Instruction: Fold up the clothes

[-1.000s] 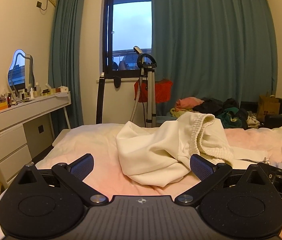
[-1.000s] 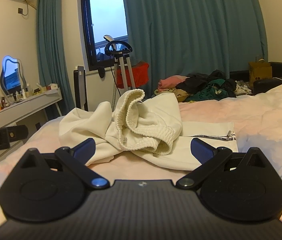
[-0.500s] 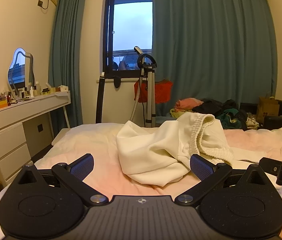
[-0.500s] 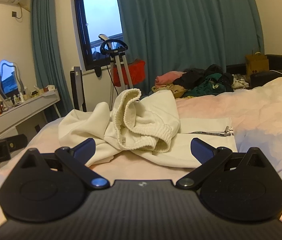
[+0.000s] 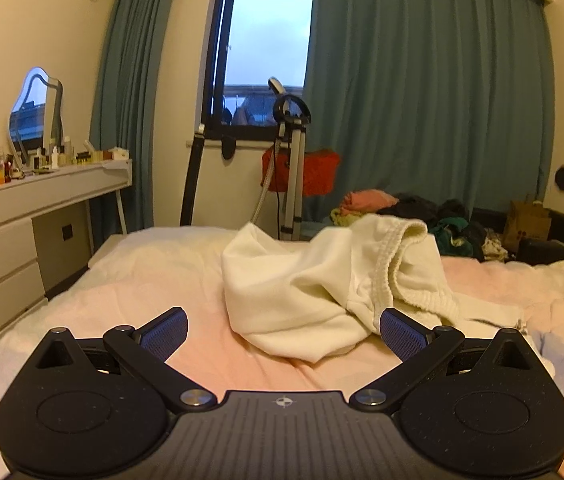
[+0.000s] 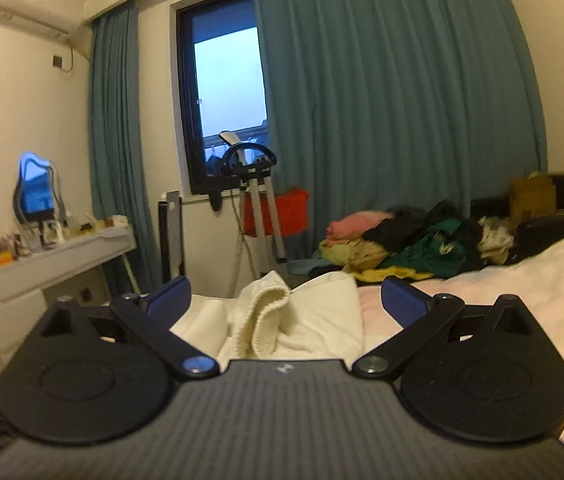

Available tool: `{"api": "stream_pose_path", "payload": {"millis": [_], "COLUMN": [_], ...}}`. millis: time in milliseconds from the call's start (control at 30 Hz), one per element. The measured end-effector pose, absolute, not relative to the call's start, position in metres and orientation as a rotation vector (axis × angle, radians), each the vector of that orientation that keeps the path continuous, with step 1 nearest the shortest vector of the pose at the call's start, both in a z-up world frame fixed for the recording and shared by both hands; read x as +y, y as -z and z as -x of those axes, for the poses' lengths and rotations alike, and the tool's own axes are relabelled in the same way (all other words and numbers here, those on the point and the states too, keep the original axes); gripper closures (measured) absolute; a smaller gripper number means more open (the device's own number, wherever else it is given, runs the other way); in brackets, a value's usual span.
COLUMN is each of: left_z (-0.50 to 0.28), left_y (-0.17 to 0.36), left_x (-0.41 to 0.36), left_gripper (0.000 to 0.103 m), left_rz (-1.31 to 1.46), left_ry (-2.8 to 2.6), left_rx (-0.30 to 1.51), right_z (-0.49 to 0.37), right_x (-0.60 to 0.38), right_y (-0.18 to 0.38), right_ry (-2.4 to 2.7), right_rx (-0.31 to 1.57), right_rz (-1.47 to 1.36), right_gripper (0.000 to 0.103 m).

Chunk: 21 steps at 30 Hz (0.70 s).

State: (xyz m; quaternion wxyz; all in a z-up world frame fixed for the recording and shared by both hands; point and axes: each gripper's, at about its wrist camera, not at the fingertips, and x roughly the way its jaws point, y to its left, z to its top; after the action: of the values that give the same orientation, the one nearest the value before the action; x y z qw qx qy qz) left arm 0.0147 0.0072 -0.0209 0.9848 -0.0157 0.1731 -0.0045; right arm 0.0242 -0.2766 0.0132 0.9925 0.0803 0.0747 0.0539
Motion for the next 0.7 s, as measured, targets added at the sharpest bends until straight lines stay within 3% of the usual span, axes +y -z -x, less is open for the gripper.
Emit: {"api": "stream_pose_path", "payload": {"millis": [333, 700], "left_z": [-0.077, -0.216], "left_y": [0.038, 0.051], "left_x": [-0.024, -0.078], "left_gripper": [0.0, 0.0], "left_rz": [0.013, 0.104], "left_ry": [0.023, 0.163], "left_rx": [0.392, 0.361], "right_z": [-0.034, -0.076], "right_x": [-0.309, -0.347], "right_y": [0.01, 0.063], "right_ry": [-0.154, -0.087], "right_rx": [0.207, 0.33], "right_rz": [-0.328, -0.477], "right_gripper": [0.001, 0.001]}}
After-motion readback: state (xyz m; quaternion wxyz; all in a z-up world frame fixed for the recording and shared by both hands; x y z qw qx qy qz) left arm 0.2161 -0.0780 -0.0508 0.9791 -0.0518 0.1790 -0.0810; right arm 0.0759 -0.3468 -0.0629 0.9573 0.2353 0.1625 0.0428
